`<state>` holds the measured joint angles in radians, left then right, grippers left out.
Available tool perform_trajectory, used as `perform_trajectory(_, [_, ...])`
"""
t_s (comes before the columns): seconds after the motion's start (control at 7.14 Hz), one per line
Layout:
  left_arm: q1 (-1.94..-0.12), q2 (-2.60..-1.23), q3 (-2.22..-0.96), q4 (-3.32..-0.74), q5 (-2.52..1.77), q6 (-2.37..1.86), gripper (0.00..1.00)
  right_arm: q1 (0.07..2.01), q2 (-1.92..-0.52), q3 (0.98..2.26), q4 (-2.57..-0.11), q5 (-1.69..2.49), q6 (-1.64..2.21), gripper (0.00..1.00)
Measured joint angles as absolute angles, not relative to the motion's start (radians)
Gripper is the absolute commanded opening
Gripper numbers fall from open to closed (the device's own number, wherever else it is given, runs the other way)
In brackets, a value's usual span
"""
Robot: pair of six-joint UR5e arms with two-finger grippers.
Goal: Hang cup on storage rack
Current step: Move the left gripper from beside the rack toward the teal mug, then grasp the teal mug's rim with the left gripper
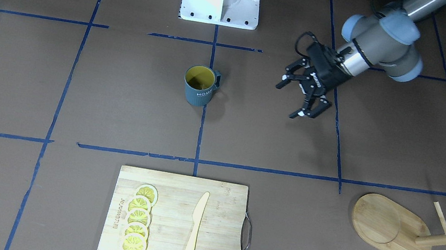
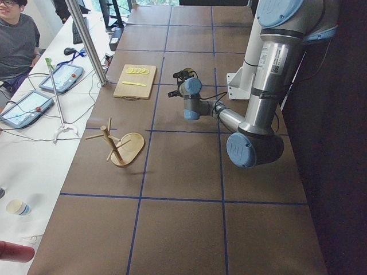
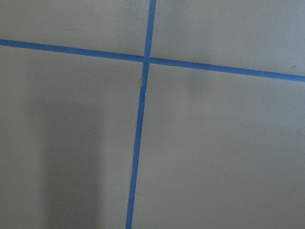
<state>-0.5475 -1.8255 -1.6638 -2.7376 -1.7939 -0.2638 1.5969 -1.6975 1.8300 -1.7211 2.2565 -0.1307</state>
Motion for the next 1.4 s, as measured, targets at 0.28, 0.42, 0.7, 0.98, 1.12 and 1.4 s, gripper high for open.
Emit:
perform_trajectory(0.28, [-0.407,-1.874,-1.659,-2.742,-1.586,-0.329,1.0,1.597,-1.697,1.83,-1.721,2.256,-0.131,1.0])
perform_trajectory(0.42, [-0.348,-1.901,-1.653,-2.739,-1.487,-0.35,1.0,1.597,-1.697,1.829,-1.721,2.256,-0.131,1.0])
perform_trajectory(0.7, [-0.281,-1.959,-1.612,-2.732,-1.385,-0.364,1.0,1.597,-1.696,1.829,-1.721,2.256,-0.131,1.0])
perform_trajectory(0.98, [-0.264,-2.006,-1.568,-2.731,-1.357,-0.364,0.99,1.597,-1.695,1.829,-1.721,2.256,-0.13,1.0])
perform_trajectory(1.12, [-0.259,-2.029,-1.542,-2.731,-1.354,-0.363,0.96,1.597,-1.695,1.83,-1.721,2.256,-0.13,1.0])
perform_trajectory(1.4, [-0.256,-2.058,-1.501,-2.732,-1.353,-0.363,0.68,1.595,-1.695,1.829,-1.721,2.256,-0.13,1.0])
